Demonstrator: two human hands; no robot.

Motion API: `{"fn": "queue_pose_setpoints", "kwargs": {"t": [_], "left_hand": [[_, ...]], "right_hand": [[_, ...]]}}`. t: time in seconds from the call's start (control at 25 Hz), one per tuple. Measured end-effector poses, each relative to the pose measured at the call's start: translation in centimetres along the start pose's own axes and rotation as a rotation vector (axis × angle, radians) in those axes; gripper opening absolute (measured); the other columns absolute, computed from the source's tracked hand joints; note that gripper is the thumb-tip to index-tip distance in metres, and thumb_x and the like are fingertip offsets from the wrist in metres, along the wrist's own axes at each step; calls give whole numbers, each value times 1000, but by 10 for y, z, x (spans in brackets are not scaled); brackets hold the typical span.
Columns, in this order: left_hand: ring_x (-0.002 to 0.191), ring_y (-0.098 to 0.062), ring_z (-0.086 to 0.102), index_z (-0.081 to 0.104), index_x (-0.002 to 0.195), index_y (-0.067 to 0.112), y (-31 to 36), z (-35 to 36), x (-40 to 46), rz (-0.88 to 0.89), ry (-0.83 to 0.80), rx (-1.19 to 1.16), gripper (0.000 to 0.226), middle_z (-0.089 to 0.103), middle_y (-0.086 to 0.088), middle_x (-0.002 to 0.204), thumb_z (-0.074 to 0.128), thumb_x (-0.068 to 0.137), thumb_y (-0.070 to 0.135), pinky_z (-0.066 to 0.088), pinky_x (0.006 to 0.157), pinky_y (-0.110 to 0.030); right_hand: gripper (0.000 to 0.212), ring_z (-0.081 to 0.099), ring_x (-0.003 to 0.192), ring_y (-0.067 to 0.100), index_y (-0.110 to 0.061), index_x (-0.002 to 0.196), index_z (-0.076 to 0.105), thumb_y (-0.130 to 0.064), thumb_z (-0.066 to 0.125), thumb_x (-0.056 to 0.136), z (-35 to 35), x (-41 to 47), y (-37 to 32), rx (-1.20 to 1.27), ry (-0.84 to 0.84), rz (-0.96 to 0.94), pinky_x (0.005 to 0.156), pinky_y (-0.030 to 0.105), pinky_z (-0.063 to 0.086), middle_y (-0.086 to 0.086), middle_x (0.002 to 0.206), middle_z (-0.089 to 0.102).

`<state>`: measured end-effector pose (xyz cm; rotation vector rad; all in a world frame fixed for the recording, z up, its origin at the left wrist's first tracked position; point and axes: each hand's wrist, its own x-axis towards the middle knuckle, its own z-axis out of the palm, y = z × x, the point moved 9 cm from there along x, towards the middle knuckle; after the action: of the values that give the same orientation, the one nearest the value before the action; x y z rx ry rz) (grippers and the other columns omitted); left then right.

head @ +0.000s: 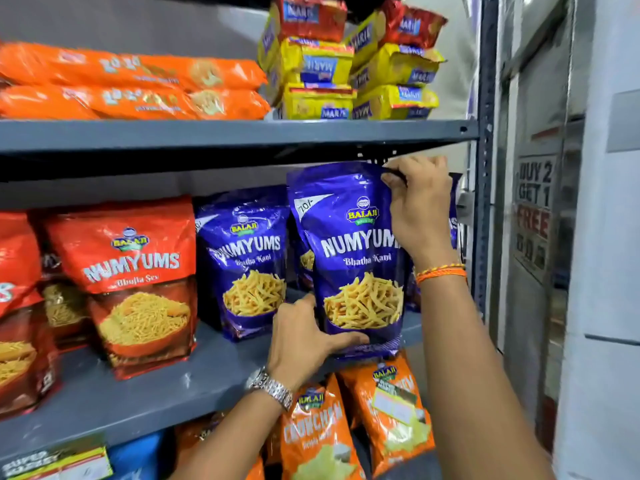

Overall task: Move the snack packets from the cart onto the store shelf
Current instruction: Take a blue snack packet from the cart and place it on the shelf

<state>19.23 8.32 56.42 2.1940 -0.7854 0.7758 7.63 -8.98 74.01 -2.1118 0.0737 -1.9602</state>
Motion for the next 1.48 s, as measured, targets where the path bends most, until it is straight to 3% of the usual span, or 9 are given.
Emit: {"fn": "queue_pose_setpoints", "kwargs": {"t": [0.12,0.28,0.52,0.68,0.76,0.88,1.0,1.2,1.48], "left_hand": [[76,-15,69,65,88,22,-16,5,33,-92,-24,102,91,72,1,76,61,32,95,54,68,-32],[95,-23,69,68,102,19,-31,30,53,-150,-81,149,89,75,-3,94,75,40,83,54,80,-34],[95,-25,62,62,87,17,-51,49,51,-274,-37,104,90,69,-2,87,67,35,91,51,80,-35],[84,-25,66,60,86,15,-49,54,52,-302,-48,106,87,68,-2,79,73,39,86,53,73,-36],[81,-26,69,62,92,12,-46,51,47,-305,-42,19,85,70,-4,79,79,43,79,56,73,-37],[81,-19,66,63,100,17,-64,0,21,-311,295,-114,70,67,0,90,92,48,54,58,76,-33],[105,-30,54,53,107,17,-109,-52,-12,-409,575,-63,71,55,-8,108,95,50,27,48,95,-42],[129,-36,45,36,136,-6,-143,-23,1,-524,92,-58,109,46,-20,135,94,56,40,41,106,-37],[107,-35,63,44,119,1,-147,-41,17,-501,100,30,92,63,-17,117,92,56,47,52,84,-36]], "right_hand": [[19,53,100,35,-15,102,73,-16,56,95,36,18,2,-28,-64,2,81,47,46,6,99,71],[20,49,111,31,-16,113,68,-20,60,94,70,8,19,-60,-179,73,84,42,44,7,115,64],[49,51,111,36,-11,112,57,-6,77,68,30,-84,104,41,115,511,98,44,38,13,117,59],[47,59,101,32,-13,110,57,-12,82,70,68,-142,102,117,-132,572,89,38,46,8,108,60],[64,56,110,29,-12,120,54,-30,86,69,96,-162,91,136,-319,580,94,38,47,8,116,58],[114,43,130,33,-6,142,35,-56,89,54,126,-183,85,135,-516,633,109,42,39,14,136,49],[143,38,137,38,-3,151,19,-62,90,42,142,-191,81,165,-594,683,115,45,34,18,145,41],[159,39,133,43,-15,154,8,-80,80,28,151,-196,74,137,-580,708,110,51,38,19,147,37],[150,42,128,43,-15,154,6,-66,86,38,155,-191,77,97,-627,650,108,50,39,20,141,39]]}}
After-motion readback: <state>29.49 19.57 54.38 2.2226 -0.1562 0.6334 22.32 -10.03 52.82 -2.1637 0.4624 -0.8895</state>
